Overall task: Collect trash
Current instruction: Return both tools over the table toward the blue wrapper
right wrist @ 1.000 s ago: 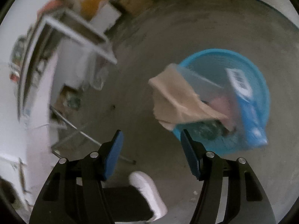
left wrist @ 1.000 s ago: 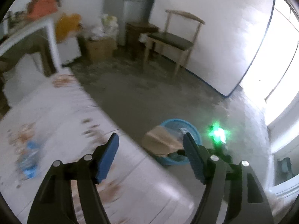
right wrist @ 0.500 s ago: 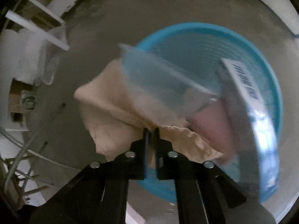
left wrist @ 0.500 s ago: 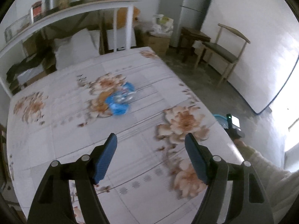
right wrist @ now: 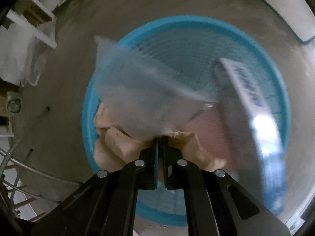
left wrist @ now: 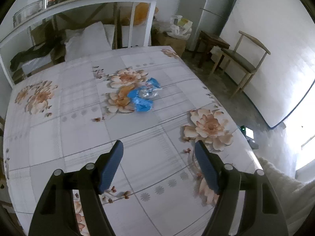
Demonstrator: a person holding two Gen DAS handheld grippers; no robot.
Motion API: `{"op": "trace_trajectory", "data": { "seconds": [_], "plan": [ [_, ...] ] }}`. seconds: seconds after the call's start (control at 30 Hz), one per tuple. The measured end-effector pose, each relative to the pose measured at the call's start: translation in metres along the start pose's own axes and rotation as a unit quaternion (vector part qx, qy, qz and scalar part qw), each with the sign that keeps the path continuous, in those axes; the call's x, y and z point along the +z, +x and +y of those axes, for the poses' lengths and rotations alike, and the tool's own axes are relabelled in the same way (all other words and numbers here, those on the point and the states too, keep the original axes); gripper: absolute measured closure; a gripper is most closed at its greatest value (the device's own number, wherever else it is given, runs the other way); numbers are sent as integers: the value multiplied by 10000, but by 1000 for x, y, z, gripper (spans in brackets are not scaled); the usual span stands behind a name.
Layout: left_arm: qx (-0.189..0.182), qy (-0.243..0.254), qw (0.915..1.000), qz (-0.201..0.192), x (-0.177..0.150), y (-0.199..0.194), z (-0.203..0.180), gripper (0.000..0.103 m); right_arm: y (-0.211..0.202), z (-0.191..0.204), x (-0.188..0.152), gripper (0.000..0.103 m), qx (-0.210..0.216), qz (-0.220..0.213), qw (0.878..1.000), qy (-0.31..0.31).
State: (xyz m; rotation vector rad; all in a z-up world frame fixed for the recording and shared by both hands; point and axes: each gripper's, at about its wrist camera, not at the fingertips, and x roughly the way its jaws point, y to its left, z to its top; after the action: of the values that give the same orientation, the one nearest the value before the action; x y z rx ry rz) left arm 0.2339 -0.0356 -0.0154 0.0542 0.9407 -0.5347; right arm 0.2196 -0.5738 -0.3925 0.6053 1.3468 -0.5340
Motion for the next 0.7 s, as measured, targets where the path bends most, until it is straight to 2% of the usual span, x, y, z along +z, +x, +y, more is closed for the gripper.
{"op": "trace_trajectory", "data": {
  "seconds": [0.2,0.27,0.3,0.33,0.43,0.6,0.7],
  "plan": [
    [112,-136,9998,-10,-4,-8,15,30,39,7,11,91,-304,234,9993,-6],
    [159,-163,9997,-34,-5,-11,19,30,38,7,14,78,-219,264,9994,-24],
    [160,-191,9997,-45,-5,-11,21,30,36,8,12,68,-215,260,9994,-24],
    [155,-214,9996,-51,-5,-12,22,30,28,5,14,53,-117,221,9997,-51],
    [116,-300,9994,-89,-5,-13,26,29,-4,-3,8,32,92,-55,9998,-145],
    [25,-336,9993,-190,-8,-19,27,28,-55,-26,-9,28,516,-252,9983,-88],
    [35,-364,9991,-230,-9,-21,29,27,-97,-35,-18,28,859,-530,9949,-18]
  ]
}}
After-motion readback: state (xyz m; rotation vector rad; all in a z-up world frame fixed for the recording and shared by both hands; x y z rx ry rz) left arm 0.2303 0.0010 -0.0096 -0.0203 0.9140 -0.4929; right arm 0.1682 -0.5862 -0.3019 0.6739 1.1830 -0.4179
